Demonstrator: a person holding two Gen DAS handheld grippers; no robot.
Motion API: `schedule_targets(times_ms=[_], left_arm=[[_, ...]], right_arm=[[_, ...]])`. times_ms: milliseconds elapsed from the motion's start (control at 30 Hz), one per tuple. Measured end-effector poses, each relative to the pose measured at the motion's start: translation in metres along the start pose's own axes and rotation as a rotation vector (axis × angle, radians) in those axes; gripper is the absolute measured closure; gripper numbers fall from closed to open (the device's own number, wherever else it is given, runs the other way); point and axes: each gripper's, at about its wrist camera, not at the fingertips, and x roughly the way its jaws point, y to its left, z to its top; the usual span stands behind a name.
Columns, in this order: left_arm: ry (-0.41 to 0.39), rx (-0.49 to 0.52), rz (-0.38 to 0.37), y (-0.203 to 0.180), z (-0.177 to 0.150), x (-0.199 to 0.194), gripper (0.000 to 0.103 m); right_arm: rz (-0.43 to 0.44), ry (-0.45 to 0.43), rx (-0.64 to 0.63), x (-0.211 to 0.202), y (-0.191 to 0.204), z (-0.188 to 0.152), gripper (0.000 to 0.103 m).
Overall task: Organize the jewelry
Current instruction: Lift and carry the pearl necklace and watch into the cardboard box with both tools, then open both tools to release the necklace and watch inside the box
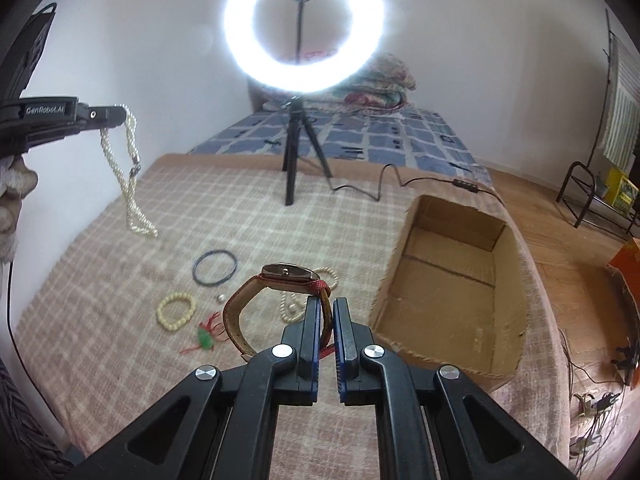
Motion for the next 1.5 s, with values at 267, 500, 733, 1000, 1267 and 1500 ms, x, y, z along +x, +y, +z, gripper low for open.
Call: schedule_targets(times_ms=[267, 500, 733, 1000, 1267, 1500], left_arm=[[0.006, 0.031, -0.098, -0.070, 0.025, 0.029, 0.097], [0.024, 0.050, -0.170, -0.130, 0.046, 0.068, 0.097], [0.052, 0.070, -0.193, -0.175, 0.059, 0.110, 0.097], [0.118, 0.074, -0.197, -0.211, 0.062, 0.167, 0.097], [0.196, 0.080, -0.193, -0.226, 0.051, 0.207, 0.097], [0.181, 0.141, -0.183, -0.232, 0.049, 0.204, 0.049]], right_arm=[[-0.075, -0.015, 0.109, -0.005, -0.054, 0.005, 0.099], [-0.137, -0.004, 0.175, 0.001, -0.096, 0.003, 0.099], [-0.164, 0.034, 0.226, 0.014, -0.127, -0.007, 0.099], [-0.167, 0.084, 0.261, 0.031, -0.146, -0.019, 0.099], [-0.153, 0.112, 0.267, 0.043, -0.151, -0.020, 0.098], [-0.137, 0.077, 0.267, 0.037, -0.148, -0.013, 0.037]])
